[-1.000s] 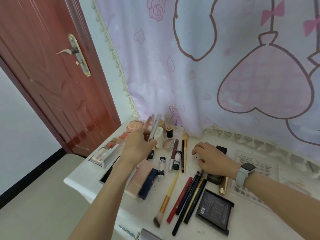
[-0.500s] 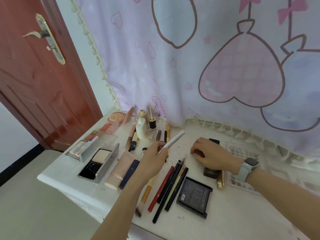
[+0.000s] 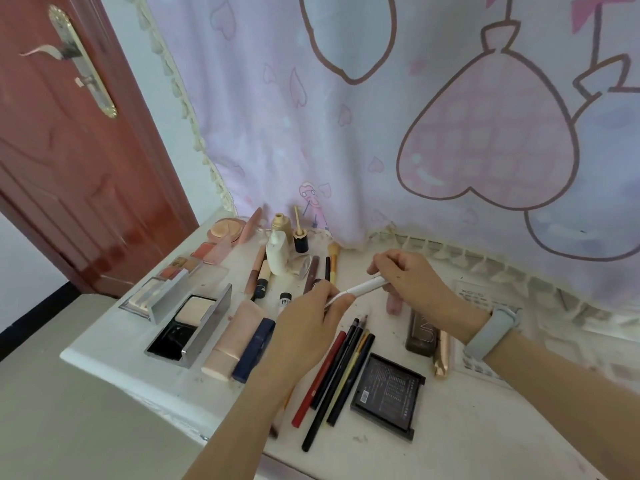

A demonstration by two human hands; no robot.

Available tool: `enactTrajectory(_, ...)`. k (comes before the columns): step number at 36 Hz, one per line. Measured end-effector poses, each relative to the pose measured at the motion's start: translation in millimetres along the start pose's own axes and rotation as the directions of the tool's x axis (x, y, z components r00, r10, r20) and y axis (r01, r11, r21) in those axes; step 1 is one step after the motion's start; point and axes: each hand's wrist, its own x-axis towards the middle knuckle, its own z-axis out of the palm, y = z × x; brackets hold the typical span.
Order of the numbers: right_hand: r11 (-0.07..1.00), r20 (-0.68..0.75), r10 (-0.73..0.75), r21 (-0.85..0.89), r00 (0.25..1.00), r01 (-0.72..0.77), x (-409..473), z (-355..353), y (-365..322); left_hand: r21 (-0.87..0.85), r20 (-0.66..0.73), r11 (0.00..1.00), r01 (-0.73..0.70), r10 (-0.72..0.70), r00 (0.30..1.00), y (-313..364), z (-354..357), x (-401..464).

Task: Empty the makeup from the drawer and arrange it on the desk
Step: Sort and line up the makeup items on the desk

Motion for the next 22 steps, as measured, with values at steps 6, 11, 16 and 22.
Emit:
enactTrajectory(6,0.938,-0.133,-0.332,-0.151,0.934,0.312,-5,4,-4,-0.327,0.069,0.938,0.115,-0.098,0.993,6,0,2)
enactTrajectory(11,0.916,0.077,-0.362,-0.158,0.929,0.37,-5,-3,-8,-0.486,0.151,0.841,0.238,-0.188,0.971,3,-10,7)
enactTrajectory(16,0.987,0.273,-0.119,0.137,0.955,0.084,-1,-12,-14,-0.32,0.083,0.928,0.19,-0.172,0.982,0,-14,5)
enactTrajectory(22,0.985,0.198,-0.038,-0.156,0.979,0.07,3,-6,-13,-0.257,0.093,0.953,0.161,-0.141,0.986,3,-15,3)
